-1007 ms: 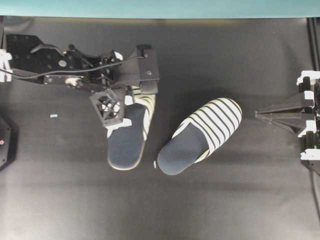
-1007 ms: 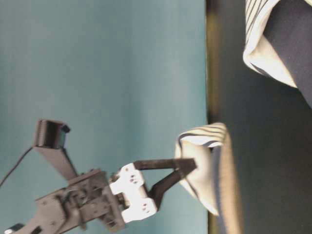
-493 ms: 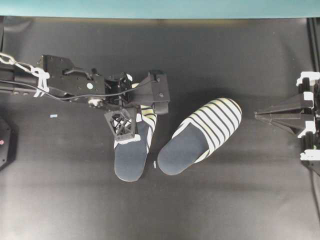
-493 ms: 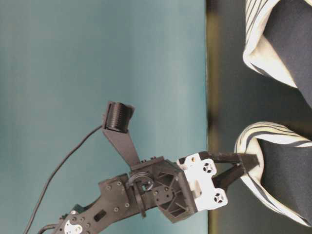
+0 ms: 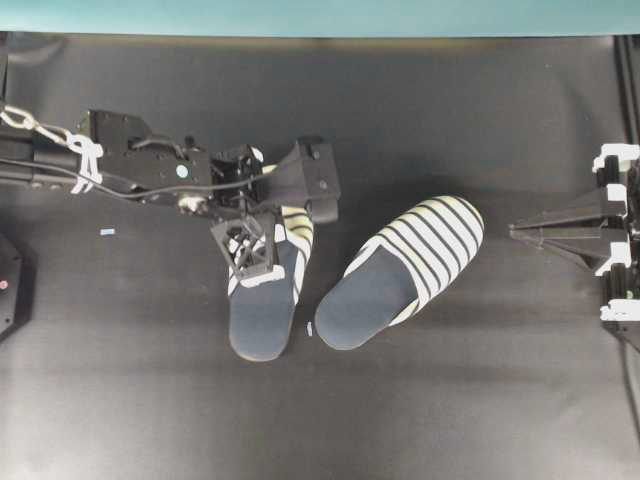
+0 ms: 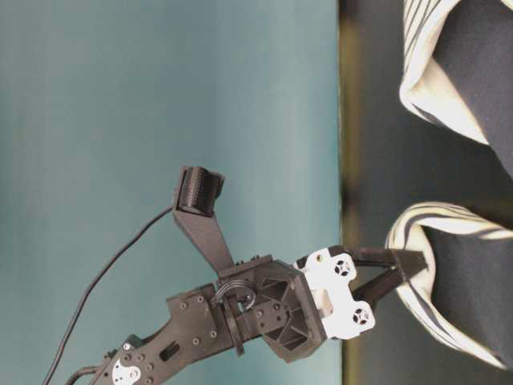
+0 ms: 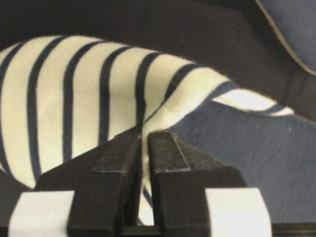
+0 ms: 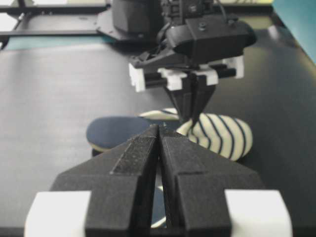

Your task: Arrange the slippers with the left arm.

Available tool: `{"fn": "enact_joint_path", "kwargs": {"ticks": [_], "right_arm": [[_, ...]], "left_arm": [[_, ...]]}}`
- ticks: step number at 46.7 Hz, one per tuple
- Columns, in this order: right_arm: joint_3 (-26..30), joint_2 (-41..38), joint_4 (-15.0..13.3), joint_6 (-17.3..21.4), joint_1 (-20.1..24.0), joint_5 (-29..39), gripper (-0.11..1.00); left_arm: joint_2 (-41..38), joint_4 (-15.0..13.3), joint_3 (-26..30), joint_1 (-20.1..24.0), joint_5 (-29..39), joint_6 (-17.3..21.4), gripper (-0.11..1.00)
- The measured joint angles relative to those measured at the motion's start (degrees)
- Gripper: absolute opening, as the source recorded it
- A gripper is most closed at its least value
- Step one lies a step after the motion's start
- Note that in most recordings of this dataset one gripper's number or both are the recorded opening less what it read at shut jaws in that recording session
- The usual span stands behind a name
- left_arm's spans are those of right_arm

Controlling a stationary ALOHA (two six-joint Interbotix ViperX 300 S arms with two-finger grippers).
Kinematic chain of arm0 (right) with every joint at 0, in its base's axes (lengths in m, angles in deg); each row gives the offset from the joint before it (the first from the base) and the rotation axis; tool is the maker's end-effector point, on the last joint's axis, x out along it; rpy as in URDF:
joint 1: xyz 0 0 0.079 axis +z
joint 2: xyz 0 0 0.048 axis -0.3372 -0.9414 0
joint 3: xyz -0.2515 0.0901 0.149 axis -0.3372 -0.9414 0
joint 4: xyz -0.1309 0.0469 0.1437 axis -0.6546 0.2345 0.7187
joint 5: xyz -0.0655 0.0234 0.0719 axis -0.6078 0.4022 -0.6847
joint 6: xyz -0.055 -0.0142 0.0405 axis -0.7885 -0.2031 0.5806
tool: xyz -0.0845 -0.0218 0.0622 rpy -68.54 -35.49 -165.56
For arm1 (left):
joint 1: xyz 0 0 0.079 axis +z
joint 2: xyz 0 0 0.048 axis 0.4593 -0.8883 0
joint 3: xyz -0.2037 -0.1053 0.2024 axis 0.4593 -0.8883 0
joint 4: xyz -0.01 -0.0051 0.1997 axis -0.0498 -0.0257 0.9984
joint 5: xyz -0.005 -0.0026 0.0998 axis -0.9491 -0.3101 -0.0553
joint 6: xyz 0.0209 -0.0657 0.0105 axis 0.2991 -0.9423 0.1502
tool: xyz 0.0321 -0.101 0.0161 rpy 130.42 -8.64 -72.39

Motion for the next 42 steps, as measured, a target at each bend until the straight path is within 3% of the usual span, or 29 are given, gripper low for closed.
{"fn": "enact_joint_path", "kwargs": {"ticks": [42], "right_arm": [[-0.7, 0.0, 0.0, 0.09, 0.0, 0.0, 0.01]], "left_arm": [[0.09, 0.0, -1.41, 0.79, -3.69, 0.79, 0.04]]}}
